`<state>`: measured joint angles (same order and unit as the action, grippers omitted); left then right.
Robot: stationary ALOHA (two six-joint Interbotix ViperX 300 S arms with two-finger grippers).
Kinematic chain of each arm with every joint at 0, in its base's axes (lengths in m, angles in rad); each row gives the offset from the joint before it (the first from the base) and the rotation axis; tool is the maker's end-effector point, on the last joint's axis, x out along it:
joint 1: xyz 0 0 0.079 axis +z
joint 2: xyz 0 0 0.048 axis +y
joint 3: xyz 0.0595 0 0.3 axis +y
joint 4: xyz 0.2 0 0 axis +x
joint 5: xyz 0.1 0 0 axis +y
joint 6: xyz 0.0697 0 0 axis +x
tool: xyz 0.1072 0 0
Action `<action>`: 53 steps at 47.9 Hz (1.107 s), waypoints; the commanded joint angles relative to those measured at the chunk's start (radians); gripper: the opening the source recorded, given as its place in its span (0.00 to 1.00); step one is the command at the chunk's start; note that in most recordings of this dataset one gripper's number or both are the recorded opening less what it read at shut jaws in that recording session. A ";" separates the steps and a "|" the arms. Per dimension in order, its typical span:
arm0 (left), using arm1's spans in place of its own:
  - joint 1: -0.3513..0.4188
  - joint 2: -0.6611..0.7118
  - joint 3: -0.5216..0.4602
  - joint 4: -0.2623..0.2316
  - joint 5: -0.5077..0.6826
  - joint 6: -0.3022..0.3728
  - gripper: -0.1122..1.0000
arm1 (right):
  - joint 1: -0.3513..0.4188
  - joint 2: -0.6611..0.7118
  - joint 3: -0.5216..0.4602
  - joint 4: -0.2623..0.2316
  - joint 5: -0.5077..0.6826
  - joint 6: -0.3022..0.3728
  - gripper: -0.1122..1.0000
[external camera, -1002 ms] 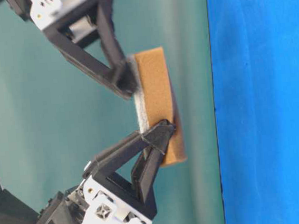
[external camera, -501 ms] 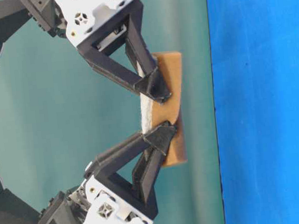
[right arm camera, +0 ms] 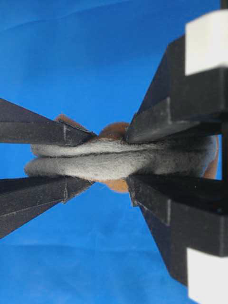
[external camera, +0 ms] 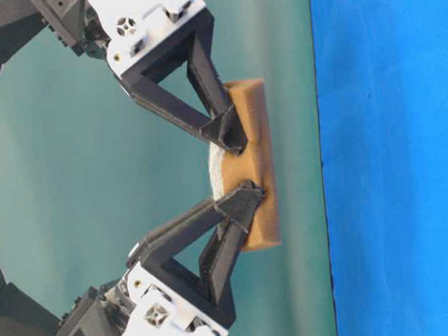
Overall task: Hand over the sponge with the left arm and wipe it with the right arm.
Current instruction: 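Grasp the sponge with the right gripper, open and retract the left gripper, then move the held sponge back and forth with the right gripper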
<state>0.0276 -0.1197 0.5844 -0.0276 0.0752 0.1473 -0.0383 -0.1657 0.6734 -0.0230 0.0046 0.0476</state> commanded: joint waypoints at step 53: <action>-0.020 -0.472 0.284 0.000 -0.049 -0.012 0.91 | -0.006 -0.029 0.048 -0.009 -0.064 -0.002 0.34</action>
<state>0.0107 -0.5906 0.8820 -0.0261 0.0337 0.1365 -0.0430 -0.2040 0.7256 -0.0307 -0.0353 0.0476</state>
